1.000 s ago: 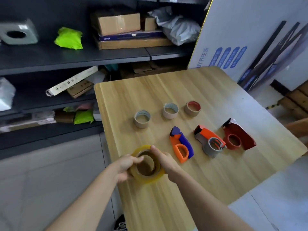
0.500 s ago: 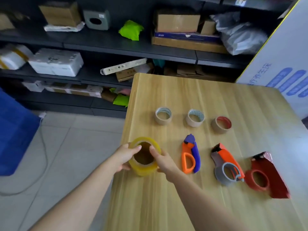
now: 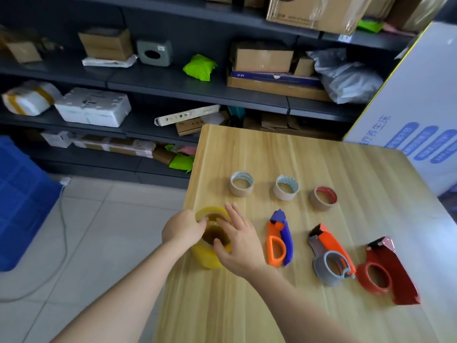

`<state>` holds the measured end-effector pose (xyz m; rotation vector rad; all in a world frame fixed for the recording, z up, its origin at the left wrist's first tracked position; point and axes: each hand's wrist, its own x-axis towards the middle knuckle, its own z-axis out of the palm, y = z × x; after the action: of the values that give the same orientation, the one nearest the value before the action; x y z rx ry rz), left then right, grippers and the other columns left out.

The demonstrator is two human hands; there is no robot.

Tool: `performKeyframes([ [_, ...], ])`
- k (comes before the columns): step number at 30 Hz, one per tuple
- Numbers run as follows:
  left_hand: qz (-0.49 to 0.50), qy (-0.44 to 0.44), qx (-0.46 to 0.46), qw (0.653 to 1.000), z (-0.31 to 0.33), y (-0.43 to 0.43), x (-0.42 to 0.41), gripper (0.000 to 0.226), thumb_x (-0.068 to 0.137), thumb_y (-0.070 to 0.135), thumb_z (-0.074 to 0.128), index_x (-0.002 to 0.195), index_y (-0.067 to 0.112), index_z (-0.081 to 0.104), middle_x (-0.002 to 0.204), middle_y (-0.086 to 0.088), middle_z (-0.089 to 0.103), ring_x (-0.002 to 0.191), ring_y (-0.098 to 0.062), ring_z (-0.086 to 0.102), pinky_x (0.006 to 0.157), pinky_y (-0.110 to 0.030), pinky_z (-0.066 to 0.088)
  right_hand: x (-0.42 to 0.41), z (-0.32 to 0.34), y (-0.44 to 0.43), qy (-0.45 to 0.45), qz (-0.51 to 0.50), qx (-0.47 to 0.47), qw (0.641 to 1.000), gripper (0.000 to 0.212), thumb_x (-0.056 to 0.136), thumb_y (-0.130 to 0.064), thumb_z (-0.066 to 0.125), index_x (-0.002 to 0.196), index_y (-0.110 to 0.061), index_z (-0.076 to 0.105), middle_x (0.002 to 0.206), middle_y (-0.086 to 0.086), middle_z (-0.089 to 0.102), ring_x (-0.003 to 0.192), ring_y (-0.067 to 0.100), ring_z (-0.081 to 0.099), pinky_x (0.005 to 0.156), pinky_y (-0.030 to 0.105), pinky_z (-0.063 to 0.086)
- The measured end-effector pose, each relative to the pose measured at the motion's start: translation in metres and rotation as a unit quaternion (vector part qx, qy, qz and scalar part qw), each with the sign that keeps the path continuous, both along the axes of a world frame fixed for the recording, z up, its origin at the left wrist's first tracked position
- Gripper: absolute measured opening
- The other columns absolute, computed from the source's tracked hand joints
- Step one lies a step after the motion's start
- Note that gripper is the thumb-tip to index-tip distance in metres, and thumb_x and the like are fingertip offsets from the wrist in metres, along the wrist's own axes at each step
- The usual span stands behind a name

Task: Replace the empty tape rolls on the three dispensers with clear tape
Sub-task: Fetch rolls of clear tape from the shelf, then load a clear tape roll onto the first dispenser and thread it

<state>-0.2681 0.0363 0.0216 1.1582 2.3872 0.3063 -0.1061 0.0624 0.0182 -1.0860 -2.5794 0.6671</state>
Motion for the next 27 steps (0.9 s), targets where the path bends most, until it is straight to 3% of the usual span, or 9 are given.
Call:
performKeyframes([
  [2, 0.033, -0.090, 0.027, 0.995, 0.010, 0.001, -0.005, 0.032, 0.088, 0.045, 0.052, 0.081, 0.018, 0.067, 0.075, -0.002, 0.066, 0.074, -0.024, 0.064, 0.057, -0.028, 0.046, 0.002, 0.005, -0.003, 0.015, 0.036, 0.031, 0.999, 0.048, 0.083, -0.053, 0.050, 0.116, -0.022, 0.067, 0.155, 0.000, 0.038, 0.151, 0.017, 0.011, 0.120, 0.034, 0.012],
  [6, 0.089, -0.240, 0.085, 0.963, 0.030, 0.001, -0.015, 0.028, 0.084, 0.041, 0.062, 0.077, 0.014, 0.067, 0.064, -0.004, 0.063, 0.058, -0.023, 0.060, 0.048, -0.023, 0.041, -0.003, 0.015, -0.003, -0.031, 0.055, 0.097, 0.993, 0.054, 0.076, -0.065, 0.054, 0.096, -0.017, 0.071, 0.097, -0.001, 0.072, 0.130, 0.022, 0.048, 0.118, 0.043, 0.026],
  [8, 0.120, -0.332, 0.086, 0.932, 0.041, -0.001, -0.018, 0.032, 0.085, 0.048, 0.062, 0.083, 0.016, 0.066, 0.061, -0.002, 0.059, 0.056, -0.020, 0.055, 0.050, -0.023, 0.038, -0.012, 0.030, -0.009, -0.008, 0.035, 0.046, 0.998, 0.050, 0.077, -0.063, 0.052, 0.079, -0.014, 0.064, 0.080, 0.002, 0.067, 0.100, 0.023, 0.059, 0.093, 0.039, 0.046],
  [10, 0.126, -0.427, 0.075, 0.892, 0.052, -0.002, -0.020, 0.048, 0.083, 0.065, 0.055, 0.090, 0.019, 0.067, 0.071, -0.004, 0.065, 0.066, -0.021, 0.061, 0.062, -0.029, 0.046, -0.022, 0.046, -0.017, 0.043, 0.004, -0.025, 0.999, 0.052, 0.079, -0.063, 0.049, 0.071, -0.012, 0.051, 0.070, 0.005, 0.058, 0.077, 0.024, 0.054, 0.068, 0.036, 0.042],
  [15, 0.081, -0.546, 0.192, 0.811, 0.071, -0.018, -0.021, 0.069, 0.075, 0.070, 0.046, 0.121, 0.019, 0.059, 0.112, -0.006, 0.067, 0.106, -0.019, 0.063, 0.096, -0.035, 0.046, -0.029, 0.092, -0.028, 0.190, -0.068, -0.267, 0.942, 0.044, 0.092, -0.045, 0.059, 0.101, -0.002, 0.060, 0.083, 0.010, 0.059, 0.076, 0.024, 0.057, 0.071, 0.041, 0.045],
  [18, 0.058, -0.566, 0.266, 0.778, 0.072, -0.032, -0.021, 0.067, 0.072, 0.055, 0.059, 0.130, 0.021, 0.051, 0.114, -0.006, 0.066, 0.100, -0.021, 0.064, 0.092, -0.041, 0.049, -0.029, 0.108, -0.029, 0.256, -0.118, -0.381, 0.881, 0.049, 0.089, -0.048, 0.058, 0.118, -0.008, 0.061, 0.106, 0.007, 0.068, 0.097, 0.019, 0.064, 0.090, 0.033, 0.047],
  [21, 0.077, -0.573, 0.273, 0.769, 0.080, -0.038, -0.017, 0.045, 0.080, 0.048, 0.061, 0.115, 0.021, 0.059, 0.097, -0.005, 0.068, 0.085, -0.020, 0.065, 0.079, -0.044, 0.051, -0.028, 0.116, -0.029, 0.298, -0.133, -0.419, 0.847, 0.031, 0.099, -0.032, 0.051, 0.115, -0.010, 0.064, 0.105, 0.009, 0.070, 0.102, 0.024, 0.064, 0.101, 0.044, 0.047],
  [23, 0.109, -0.553, 0.234, 0.792, 0.092, -0.037, -0.013, 0.031, 0.085, 0.050, 0.059, 0.099, 0.022, 0.063, 0.082, -0.003, 0.067, 0.077, -0.021, 0.063, 0.072, -0.038, 0.051, -0.026, 0.121, -0.031, 0.322, -0.129, -0.453, 0.821, 0.024, 0.100, -0.021, 0.049, 0.110, -0.006, 0.064, 0.100, 0.014, 0.069, 0.094, 0.027, 0.065, 0.094, 0.045, 0.051],
  [27, 0.173, -0.584, 0.128, 0.783, 0.106, -0.032, -0.007, 0.054, 0.079, 0.064, 0.055, 0.103, 0.016, 0.064, 0.085, -0.008, 0.063, 0.079, -0.027, 0.060, 0.069, -0.038, 0.049, -0.016, 0.130, -0.032, 0.356, -0.044, -0.508, 0.783, 0.018, 0.096, -0.006, 0.048, 0.097, -0.006, 0.066, 0.083, 0.010, 0.073, 0.074, 0.021, 0.071, 0.065, 0.034, 0.058],
])
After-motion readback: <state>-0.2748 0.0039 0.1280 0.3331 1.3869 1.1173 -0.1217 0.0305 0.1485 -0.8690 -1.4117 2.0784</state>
